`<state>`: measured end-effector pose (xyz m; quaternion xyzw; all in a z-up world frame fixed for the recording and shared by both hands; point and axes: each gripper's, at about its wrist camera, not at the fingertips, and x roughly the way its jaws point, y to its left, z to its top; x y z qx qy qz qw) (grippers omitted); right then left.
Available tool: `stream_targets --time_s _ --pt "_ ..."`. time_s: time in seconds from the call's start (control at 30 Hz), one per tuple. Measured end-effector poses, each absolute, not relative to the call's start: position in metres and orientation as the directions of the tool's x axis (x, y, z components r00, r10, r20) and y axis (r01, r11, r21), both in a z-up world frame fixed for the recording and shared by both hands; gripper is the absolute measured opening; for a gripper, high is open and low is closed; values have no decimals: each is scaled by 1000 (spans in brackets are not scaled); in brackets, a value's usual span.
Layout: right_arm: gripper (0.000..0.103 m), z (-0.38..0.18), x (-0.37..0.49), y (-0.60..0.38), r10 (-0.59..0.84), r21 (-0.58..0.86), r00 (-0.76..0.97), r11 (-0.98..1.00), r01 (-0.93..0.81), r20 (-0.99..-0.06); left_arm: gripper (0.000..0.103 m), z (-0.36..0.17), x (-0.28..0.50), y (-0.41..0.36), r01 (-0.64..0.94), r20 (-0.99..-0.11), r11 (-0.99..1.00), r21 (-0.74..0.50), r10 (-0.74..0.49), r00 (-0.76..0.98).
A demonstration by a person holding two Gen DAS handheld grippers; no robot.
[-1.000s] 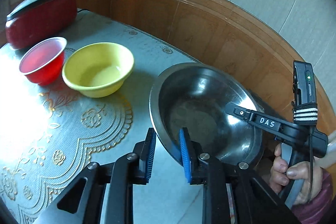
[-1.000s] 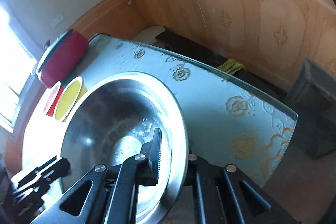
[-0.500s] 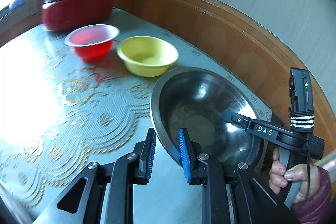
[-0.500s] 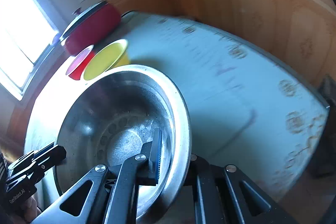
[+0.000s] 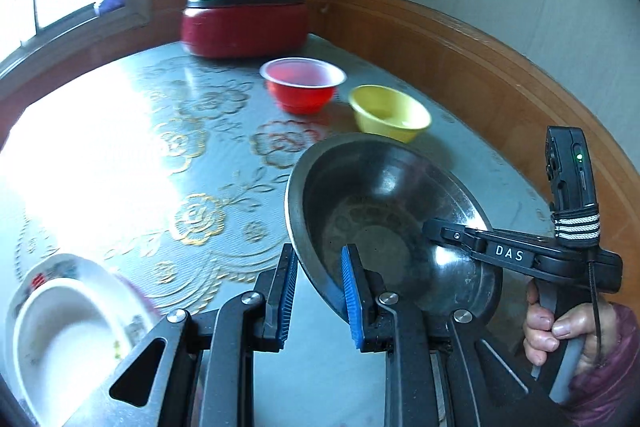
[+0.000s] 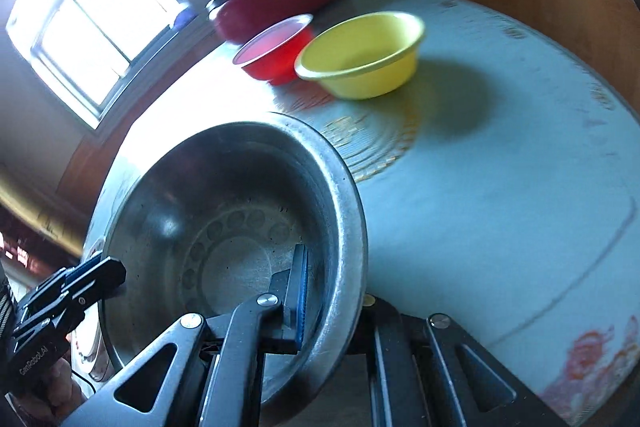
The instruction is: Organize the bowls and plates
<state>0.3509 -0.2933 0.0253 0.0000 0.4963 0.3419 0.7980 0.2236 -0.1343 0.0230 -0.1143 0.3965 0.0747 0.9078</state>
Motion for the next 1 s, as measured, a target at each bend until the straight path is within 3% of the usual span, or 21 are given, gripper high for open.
stream_targets --time_s 0.2,0.77,0.9,0.97,1.0 --pt "8 24 338 -278 544 318 255 743 -589 -799 24 5 208 -117 -278 -780 949 -152 57 623" --pt "12 23 311 -271 465 257 302 805 -534 -832 24 7 197 -122 -237 -772 968 -84 87 629" --pt "20 24 307 -268 460 263 320 823 -503 -828 25 8 193 -121 -229 -776 971 -64 96 623" --pt "32 28 307 -268 453 257 347 837 -483 -821 25 9 189 -121 -224 -774 973 -50 104 625" --pt "33 31 306 -269 453 261 359 843 -471 -816 26 10 187 -120 -220 -772 974 -48 104 627"
